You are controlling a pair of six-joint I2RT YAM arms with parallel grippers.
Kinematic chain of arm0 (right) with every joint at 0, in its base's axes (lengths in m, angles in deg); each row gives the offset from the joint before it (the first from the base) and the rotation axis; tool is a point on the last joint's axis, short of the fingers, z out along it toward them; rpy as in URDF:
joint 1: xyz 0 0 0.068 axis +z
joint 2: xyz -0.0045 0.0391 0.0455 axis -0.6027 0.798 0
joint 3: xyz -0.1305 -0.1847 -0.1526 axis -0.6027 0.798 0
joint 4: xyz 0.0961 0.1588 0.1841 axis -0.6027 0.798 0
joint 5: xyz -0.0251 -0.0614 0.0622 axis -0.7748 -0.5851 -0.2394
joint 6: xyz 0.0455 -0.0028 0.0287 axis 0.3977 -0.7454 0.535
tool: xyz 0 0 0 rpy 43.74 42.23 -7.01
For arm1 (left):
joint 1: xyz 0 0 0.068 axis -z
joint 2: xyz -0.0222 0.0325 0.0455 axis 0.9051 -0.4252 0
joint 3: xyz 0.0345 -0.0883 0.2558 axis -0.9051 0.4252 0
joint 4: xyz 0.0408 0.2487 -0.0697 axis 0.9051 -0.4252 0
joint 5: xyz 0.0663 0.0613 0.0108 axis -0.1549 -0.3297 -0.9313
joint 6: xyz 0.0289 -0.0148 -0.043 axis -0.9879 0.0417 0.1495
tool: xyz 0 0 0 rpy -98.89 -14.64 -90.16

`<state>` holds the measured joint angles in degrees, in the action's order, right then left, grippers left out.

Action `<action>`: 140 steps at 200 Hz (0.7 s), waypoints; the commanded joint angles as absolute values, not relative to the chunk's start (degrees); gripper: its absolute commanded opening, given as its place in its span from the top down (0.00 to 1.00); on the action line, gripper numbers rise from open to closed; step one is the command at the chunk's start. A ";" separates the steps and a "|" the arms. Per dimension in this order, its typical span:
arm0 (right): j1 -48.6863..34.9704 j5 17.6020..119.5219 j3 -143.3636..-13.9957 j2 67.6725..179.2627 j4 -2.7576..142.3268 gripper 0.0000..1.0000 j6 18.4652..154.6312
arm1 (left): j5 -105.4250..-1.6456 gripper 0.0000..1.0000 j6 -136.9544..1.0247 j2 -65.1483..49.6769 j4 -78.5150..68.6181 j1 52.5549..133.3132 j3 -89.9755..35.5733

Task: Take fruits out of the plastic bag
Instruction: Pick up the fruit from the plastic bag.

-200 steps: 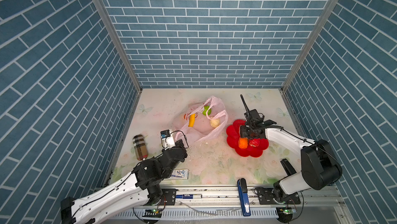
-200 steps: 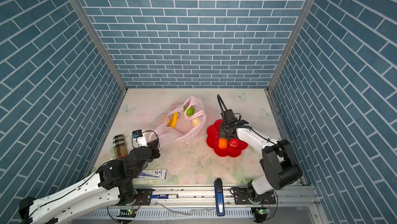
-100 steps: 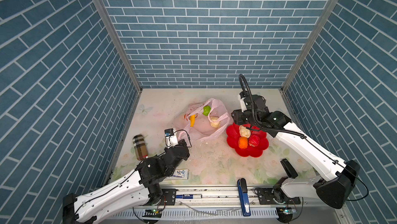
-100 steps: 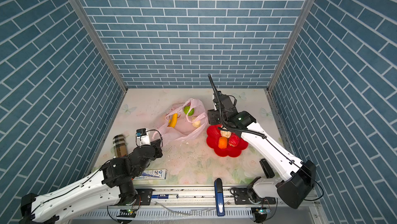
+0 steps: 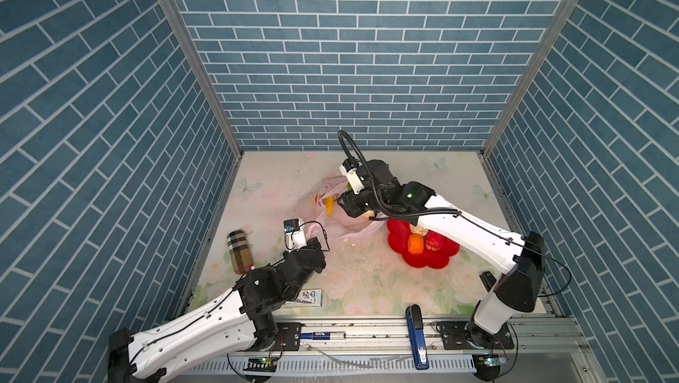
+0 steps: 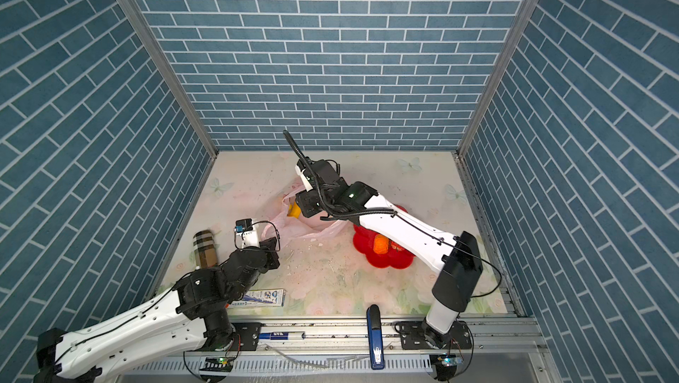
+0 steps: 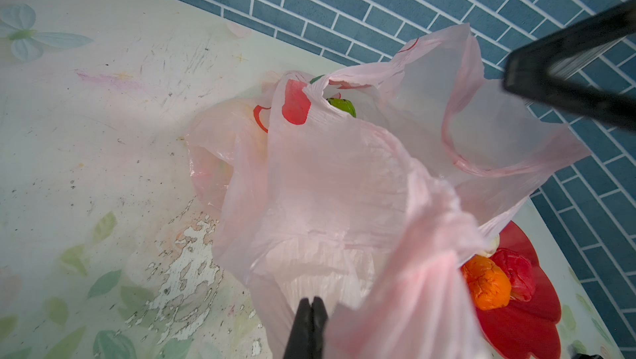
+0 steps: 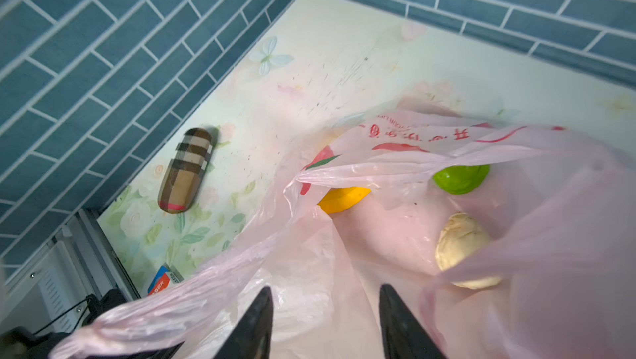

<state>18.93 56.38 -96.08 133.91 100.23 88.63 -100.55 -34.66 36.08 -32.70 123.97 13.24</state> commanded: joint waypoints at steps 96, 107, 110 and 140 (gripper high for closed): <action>13.09 60.59 -98.51 150.22 95.24 0.57 92.37 | -102.15 1.00 -32.07 38.79 -36.59 124.24 13.72; 12.12 60.53 -98.78 151.32 95.17 0.57 92.41 | -102.06 1.00 -31.73 38.80 -36.82 124.24 14.03; 12.01 60.38 -98.86 151.53 95.20 0.57 92.38 | -102.01 1.00 -31.68 38.78 -36.84 124.20 14.08; 10.01 57.38 -99.83 153.78 95.72 0.56 91.88 | -101.58 1.00 -30.90 38.81 -37.38 124.21 14.22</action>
<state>11.01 59.52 -97.08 151.83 95.69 90.44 -100.88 -31.91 38.48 -34.93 123.97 13.41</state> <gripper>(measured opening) 0.431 0.046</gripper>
